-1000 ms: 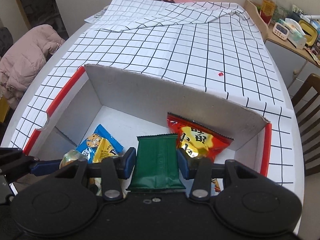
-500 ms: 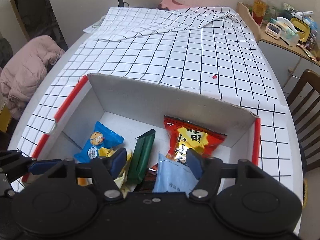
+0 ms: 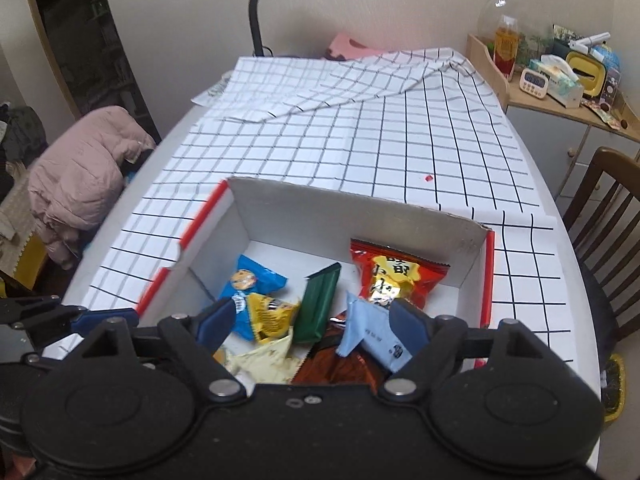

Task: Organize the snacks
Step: 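Open both tools to drop the green bar and yolk pastry into the box, then move both tools back toward the purple candy and brown candy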

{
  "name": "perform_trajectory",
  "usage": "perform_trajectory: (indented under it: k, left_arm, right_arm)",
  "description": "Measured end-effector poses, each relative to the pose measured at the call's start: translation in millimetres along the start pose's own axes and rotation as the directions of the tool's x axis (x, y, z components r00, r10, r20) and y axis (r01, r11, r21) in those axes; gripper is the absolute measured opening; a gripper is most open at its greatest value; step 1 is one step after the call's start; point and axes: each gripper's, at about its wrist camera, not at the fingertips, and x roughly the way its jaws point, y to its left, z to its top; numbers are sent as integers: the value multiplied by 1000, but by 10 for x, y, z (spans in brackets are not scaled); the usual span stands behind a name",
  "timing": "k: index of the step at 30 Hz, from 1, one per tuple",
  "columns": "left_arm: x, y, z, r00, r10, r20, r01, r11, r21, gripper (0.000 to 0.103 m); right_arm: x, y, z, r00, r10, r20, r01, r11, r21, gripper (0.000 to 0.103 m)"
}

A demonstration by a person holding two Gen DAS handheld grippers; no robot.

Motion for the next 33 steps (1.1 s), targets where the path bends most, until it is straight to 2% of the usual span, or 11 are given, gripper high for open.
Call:
perform_trajectory:
  k: [2, 4, 8, 12, 21, 25, 30, 33]
  left_arm:
    - [-105, 17, -38, 1000, -4, 18, 4, 1000, 2, 67]
    - [-216, 40, -80, 999, -9, 40, 9, 1000, 3, 75]
    - [-431, 91, -172, 997, -31, 77, 30, 1000, 6, 76]
    - [-614, 150, -269, 993, -48, 111, 46, 999, 14, 80]
    - [-825, 302, -546, 987, -72, 142, 69, 997, 23, 86]
    - [-758, 410, -687, 991, -76, 113, 76, 997, 3, 94]
    - [-619, 502, -886, 995, -51, 80, 53, 998, -26, 95]
    - [-485, 509, -1003, 998, -17, 57, 18, 1000, -9, 95]
  right_arm:
    - [-118, 50, -32, 1000, 11, 21, -11, 1000, -2, 86]
    - [-243, 89, -72, 999, 20, 43, -20, 1000, -4, 90]
    - [-481, 163, -168, 996, 42, 83, -42, 999, -2, 92]
    - [-693, 233, -287, 990, 63, 126, -62, 998, -9, 101]
    - [-1005, 364, -663, 979, 98, 178, -97, 995, -16, 102]
    - [-1054, 450, -912, 982, 97, 161, -91, 995, -42, 102]
    - [-900, 591, -1319, 993, 84, 82, -77, 994, -76, 102]
    - [-736, 678, -1564, 997, 72, 20, -70, 994, -78, 102]
